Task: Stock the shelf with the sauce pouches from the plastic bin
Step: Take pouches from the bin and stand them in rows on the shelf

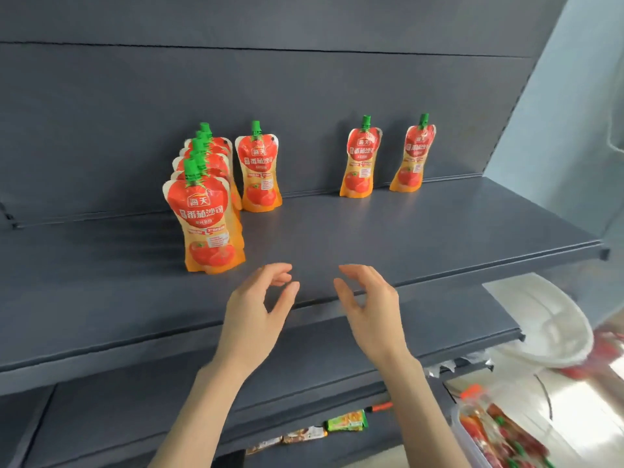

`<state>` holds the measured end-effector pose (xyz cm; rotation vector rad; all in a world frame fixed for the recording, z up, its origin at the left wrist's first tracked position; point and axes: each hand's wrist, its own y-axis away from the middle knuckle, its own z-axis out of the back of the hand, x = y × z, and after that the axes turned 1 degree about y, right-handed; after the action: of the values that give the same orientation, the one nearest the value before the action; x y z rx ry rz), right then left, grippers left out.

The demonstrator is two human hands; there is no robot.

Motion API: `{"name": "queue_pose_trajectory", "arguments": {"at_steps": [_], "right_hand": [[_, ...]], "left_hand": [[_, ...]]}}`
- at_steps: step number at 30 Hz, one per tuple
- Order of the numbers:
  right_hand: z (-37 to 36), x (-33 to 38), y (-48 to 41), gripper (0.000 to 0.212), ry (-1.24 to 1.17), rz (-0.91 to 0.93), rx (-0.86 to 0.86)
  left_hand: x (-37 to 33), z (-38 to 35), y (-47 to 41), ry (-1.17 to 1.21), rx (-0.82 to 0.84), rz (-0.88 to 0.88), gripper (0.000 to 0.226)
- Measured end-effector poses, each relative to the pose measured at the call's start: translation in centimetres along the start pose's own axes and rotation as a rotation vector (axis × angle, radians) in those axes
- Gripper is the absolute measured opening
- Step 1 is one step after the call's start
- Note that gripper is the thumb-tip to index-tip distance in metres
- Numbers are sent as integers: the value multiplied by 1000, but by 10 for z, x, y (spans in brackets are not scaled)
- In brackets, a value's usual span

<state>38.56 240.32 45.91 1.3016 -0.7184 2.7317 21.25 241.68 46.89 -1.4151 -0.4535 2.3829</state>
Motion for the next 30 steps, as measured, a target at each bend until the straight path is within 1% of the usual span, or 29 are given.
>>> {"name": "queue_pose_trajectory", "arguments": {"at_steps": [4,8,11,15,18,22,25,30], "right_hand": [[65,-63,58,18,27,-174,-81],[132,-126,129,18,84,-354,-73],[176,-170,177,23,100,-444,-97],[225,-219,222,14,146,-581,-180],[251,-252,234,13,132,-680,-212],[275,-305,235,14,121,-790,-219],[285,-355,229,16,109,-855,-230],[290,-442,208,16,53,-1005,-225]], "left_hand": [[-31,-84,46,52,213,42,16],[-59,-174,108,111,386,126,11],[-72,-235,152,137,522,163,16],[-92,-299,187,121,707,169,19],[-108,-341,191,118,796,175,25],[-112,-403,184,89,889,212,20],[-105,-456,176,77,928,241,18],[-78,-551,168,19,1004,371,15]]}}
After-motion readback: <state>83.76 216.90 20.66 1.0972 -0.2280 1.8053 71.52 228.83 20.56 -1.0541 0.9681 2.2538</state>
